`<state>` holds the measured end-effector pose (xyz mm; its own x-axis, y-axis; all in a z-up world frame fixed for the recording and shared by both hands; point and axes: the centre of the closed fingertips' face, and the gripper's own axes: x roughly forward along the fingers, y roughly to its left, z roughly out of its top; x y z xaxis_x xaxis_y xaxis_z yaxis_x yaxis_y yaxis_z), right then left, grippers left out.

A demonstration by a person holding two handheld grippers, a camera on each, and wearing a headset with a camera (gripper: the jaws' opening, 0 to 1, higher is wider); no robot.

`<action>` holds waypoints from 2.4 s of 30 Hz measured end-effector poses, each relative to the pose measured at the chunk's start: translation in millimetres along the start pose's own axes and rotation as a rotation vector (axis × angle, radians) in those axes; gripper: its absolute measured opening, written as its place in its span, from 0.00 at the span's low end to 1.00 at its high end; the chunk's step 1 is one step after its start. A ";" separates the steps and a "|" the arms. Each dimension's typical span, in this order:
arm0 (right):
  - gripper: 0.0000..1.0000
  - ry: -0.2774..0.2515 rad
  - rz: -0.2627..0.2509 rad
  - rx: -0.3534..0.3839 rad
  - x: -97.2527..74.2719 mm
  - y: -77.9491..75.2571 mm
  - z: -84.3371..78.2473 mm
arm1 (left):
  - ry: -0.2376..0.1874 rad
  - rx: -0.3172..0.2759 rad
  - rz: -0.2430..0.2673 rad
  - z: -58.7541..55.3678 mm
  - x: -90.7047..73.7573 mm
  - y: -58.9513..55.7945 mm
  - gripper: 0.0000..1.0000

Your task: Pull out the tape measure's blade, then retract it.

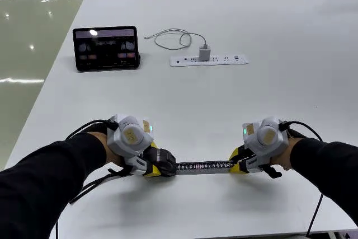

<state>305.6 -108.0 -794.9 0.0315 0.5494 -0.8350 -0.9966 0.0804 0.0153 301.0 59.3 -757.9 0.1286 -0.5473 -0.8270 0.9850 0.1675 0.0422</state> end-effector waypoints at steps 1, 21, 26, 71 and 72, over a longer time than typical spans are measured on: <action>0.10 0.002 0.000 -0.001 -0.4 -0.1 -0.5 | 0.001 -0.002 -0.001 -0.2 0.0 0.0 0.31; 0.10 0.020 -0.011 0.007 -10.2 -2.5 -16.3 | 0.010 0.006 -0.002 -0.9 0.8 0.3 0.31; 0.10 0.024 -0.014 0.009 -12.7 -2.7 -20.1 | 0.010 0.005 -0.003 -1.0 0.9 0.4 0.31; 0.10 0.071 -0.040 0.030 -39.1 -5.5 -57.4 | -0.001 0.003 -0.011 0.3 0.5 -1.0 0.31; 0.10 0.070 -0.041 0.031 -39.6 -5.3 -58.1 | -0.001 0.003 -0.011 0.4 0.6 -1.0 0.31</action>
<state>305.2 -178.5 -793.9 0.0654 0.4855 -0.8718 -0.9918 0.1276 -0.0033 300.1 58.5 -758.2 0.1178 -0.5501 -0.8267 0.9866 0.1593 0.0345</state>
